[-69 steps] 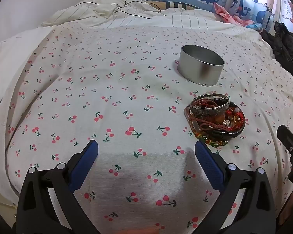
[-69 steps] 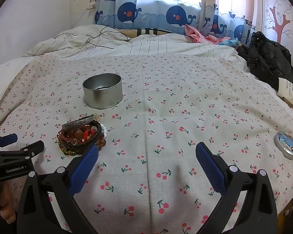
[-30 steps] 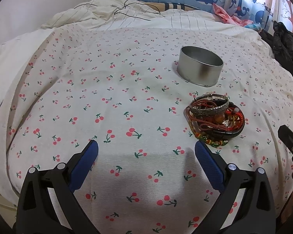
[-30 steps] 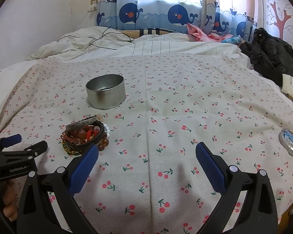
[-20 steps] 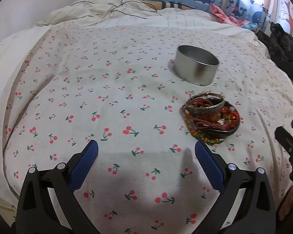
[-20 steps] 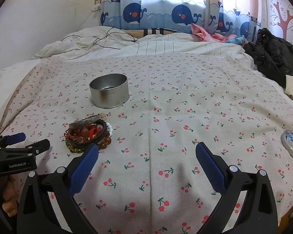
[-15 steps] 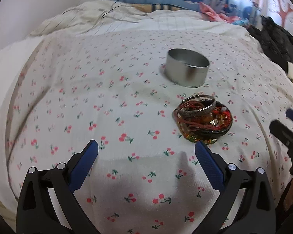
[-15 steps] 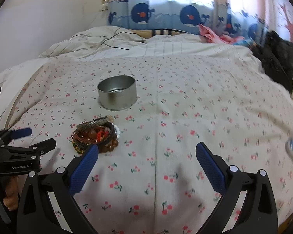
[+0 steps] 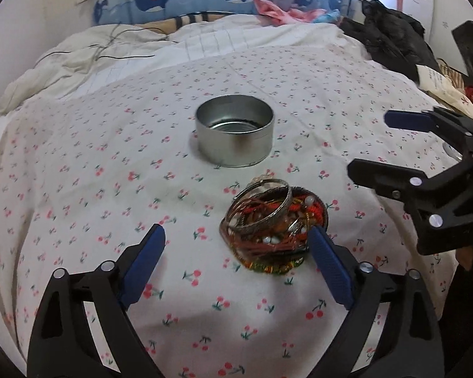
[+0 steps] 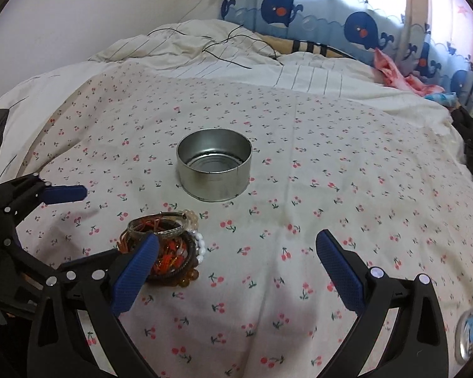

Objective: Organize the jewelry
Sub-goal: 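Move both tools toward the bracelet pile beside the silver tin, then close the left tool on the rim of a silver bangle in the pile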

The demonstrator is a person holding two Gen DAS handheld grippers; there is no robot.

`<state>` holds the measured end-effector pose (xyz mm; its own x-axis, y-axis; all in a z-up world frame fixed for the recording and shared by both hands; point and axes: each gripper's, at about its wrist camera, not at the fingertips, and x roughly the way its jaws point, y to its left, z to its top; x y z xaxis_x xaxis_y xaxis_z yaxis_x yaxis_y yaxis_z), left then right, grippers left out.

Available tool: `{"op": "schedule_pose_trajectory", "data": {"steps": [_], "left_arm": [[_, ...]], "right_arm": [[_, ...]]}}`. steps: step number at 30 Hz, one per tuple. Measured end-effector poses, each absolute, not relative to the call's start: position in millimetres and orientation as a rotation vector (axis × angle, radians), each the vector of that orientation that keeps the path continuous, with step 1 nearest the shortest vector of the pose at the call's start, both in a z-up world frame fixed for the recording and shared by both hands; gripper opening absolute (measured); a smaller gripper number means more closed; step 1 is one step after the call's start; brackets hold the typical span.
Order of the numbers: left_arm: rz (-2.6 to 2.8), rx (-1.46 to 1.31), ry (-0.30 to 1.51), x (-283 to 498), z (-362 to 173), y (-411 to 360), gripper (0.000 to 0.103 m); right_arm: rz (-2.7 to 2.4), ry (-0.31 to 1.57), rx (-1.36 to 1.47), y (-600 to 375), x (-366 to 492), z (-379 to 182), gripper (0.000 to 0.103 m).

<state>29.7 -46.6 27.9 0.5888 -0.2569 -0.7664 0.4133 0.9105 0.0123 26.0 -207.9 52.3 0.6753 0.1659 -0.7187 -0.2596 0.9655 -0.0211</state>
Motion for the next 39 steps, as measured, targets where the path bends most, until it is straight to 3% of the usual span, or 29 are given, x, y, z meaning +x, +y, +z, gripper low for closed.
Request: {"op": "schedule_pose_trajectory", "data": {"steps": [8, 23, 39], "left_arm": [[-0.372, 0.259, 0.801, 28.5, 20.9, -52.0, 0.086], [-0.360, 0.306, 0.772, 25.1, 17.1, -64.7, 0.094], [-0.322, 0.224, 0.775, 30.1, 18.0, -46.9, 0.091]], "right_arm": [[0.203, 0.821, -0.189, -207.6, 26.0, 38.5, 0.096], [0.186, 0.837, -0.189, -205.8, 31.8, 31.4, 0.096], [0.137, 0.848, -0.168, -214.9, 34.0, 28.3, 0.096]]}}
